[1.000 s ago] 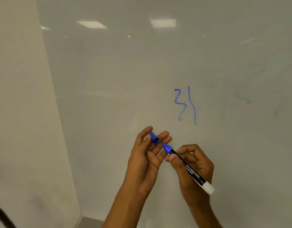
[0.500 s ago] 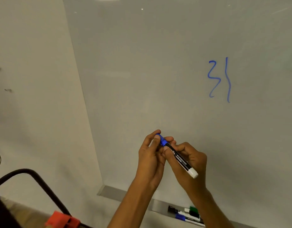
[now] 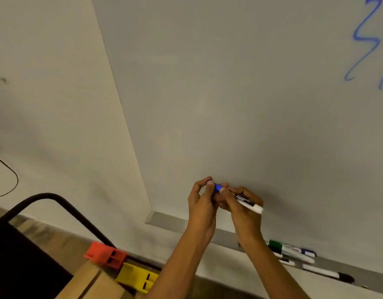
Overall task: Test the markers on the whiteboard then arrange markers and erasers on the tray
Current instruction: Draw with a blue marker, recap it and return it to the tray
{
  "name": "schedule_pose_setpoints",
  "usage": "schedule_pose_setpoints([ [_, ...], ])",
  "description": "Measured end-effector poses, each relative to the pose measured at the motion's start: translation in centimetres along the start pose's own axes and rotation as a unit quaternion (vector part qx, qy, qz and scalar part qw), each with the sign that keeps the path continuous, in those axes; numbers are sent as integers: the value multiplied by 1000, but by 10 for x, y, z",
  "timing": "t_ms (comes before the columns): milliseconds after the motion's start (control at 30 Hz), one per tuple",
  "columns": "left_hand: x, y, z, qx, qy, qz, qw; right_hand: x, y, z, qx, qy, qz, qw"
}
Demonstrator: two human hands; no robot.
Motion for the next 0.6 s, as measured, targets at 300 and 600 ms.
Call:
schedule_pose_setpoints([
  [300,-111,83,72,-121,-231,126,957,1,-175,-62,501,-164,249,812],
  [600,-155,138,107,-205,-273,321,883,-24,-220,-64,548,-161,198,796],
])
Point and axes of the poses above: each hand's wrist, its own z-axis towards the middle knuckle, its own x-axis out of the palm, y = z × x, the point moved 7 cm from there along z, towards the middle knuckle, and after that the axes turned 9 degrees about -x, right-handed, at the moved point
